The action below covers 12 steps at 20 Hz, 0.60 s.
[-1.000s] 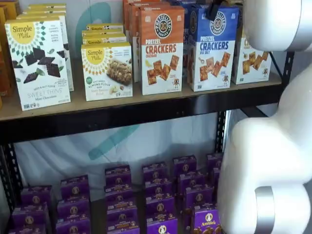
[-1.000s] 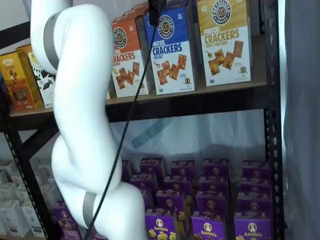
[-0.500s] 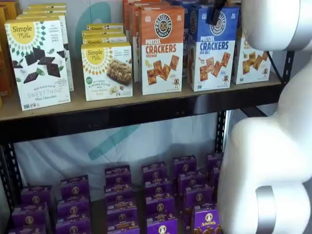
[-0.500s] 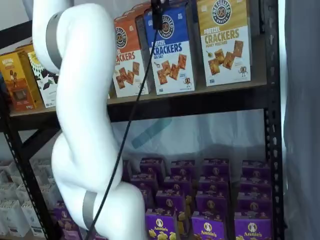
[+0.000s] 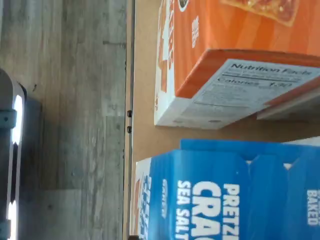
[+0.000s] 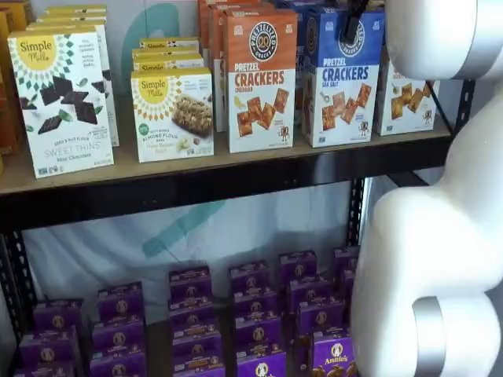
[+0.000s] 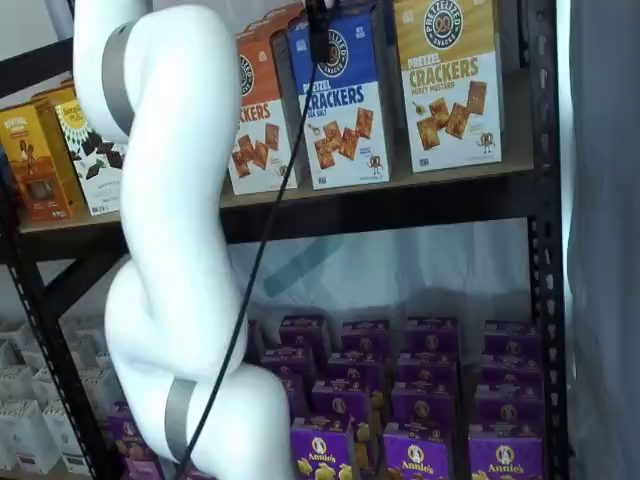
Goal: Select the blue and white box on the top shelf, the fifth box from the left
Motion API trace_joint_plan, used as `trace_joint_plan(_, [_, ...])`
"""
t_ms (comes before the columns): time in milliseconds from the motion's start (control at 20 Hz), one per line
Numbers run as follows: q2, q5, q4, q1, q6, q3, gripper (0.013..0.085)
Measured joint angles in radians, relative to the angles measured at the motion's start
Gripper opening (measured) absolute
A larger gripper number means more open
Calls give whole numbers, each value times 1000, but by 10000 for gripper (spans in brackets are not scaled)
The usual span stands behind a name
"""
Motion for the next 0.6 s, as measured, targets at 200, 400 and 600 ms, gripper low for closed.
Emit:
trace_joint_plan(200, [-3,-10,-16,9,1,12,850])
trace_joint_plan(400, [-10,-24,-24,15,4,31,850])
trace_joint_plan(600, [-17,-35,-25,18,5,47,810])
